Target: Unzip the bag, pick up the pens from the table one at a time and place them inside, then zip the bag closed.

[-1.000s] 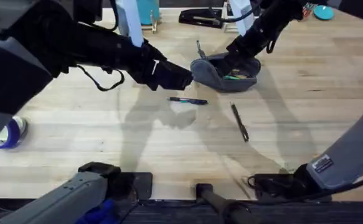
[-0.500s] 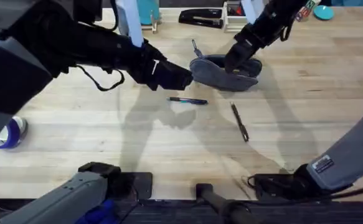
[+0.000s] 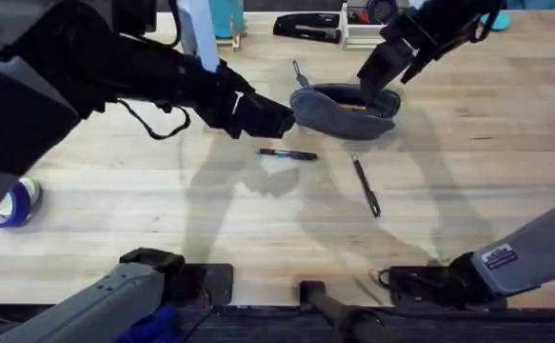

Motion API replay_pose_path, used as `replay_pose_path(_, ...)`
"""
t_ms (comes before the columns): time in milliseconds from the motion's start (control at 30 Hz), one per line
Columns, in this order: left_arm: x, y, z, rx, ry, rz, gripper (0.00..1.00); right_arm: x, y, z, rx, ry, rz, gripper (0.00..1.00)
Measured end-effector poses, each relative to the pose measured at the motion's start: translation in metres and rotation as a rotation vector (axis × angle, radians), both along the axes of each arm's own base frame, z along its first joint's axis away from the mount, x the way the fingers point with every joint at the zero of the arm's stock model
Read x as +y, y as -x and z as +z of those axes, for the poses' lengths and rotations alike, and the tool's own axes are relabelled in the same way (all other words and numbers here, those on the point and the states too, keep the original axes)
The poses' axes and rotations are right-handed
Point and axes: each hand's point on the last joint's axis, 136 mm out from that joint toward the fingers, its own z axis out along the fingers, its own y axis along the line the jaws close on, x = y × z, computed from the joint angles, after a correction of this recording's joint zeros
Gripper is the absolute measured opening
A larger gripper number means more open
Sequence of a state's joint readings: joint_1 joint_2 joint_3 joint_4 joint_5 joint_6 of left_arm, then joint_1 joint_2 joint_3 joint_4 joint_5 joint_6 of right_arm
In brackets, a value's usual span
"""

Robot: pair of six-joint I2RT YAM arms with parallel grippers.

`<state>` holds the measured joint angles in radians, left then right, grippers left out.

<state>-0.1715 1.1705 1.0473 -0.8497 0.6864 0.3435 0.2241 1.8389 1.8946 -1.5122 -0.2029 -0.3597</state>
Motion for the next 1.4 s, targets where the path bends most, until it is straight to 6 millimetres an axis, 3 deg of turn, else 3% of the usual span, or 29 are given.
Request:
replay_pose_path(300,0.000,0.000,0.000,0.000,0.000,0.000,0.995,-0.003,0.007,0.003,0.031,0.015,-0.082,0.997)
replay_pose_path(567,0.000,0.000,0.000,0.000,0.000,0.000,0.995,-0.009,0.023,0.035,-0.068,-0.001,-0.131,0.998)
replay_pose_path(700,0.000,0.000,0.000,0.000,0.000,0.000,0.995,-0.016,0.039,0.039,-0.122,-0.001,-0.152,0.998)
replay_pose_path(1100,0.000,0.000,0.000,0.000,0.000,0.000,0.995,-0.032,0.077,0.024,-0.190,0.010,-0.234,0.998)
replay_pose_path(1400,0.000,0.000,0.000,0.000,0.000,0.000,0.995,-0.031,0.089,-0.021,-0.095,0.051,-0.303,0.998)
